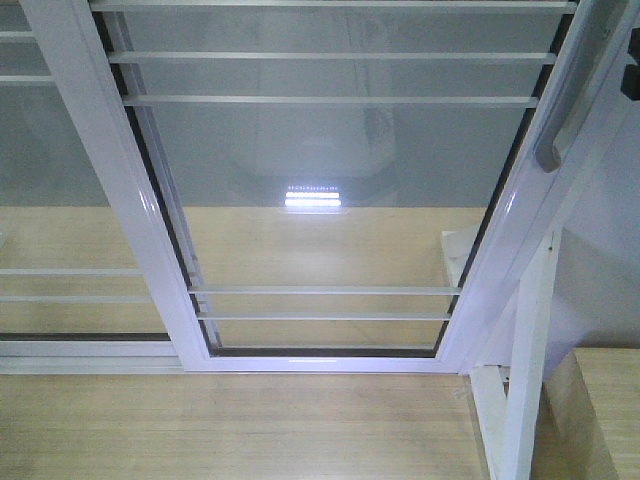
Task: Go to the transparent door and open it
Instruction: 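Raise the right gripper open toward the silver vertical handle, then close the right gripper around the silver handle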
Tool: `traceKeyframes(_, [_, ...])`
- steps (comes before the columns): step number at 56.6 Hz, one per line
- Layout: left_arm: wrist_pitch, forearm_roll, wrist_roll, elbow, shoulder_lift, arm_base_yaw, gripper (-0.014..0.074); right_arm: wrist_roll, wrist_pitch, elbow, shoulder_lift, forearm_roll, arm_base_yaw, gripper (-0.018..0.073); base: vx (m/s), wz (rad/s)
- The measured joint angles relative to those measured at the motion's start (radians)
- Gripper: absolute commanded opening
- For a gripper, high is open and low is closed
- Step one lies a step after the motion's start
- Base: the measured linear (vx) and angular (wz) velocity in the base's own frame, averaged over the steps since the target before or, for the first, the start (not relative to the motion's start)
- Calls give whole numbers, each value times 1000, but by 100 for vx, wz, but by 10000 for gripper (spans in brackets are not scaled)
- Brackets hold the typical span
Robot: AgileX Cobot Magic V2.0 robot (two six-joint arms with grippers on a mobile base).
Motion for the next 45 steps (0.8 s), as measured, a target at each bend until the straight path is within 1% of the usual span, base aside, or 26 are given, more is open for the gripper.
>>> traceKeyframes(13, [8,0,0,0,0,0,470,29,-166,0,156,0,-1,566,0,0])
traceKeyframes(24, [8,0,0,0,0,0,470,63,-293,-3,282,0,-1,530,0,0])
traceKeyframes(33, [8,0,0,0,0,0,470,69,-316,-61,376,0,-1,515,0,0])
traceKeyframes(45, [8,0,0,0,0,0,470,76,-329,-193,493,0,-1,511,0,0])
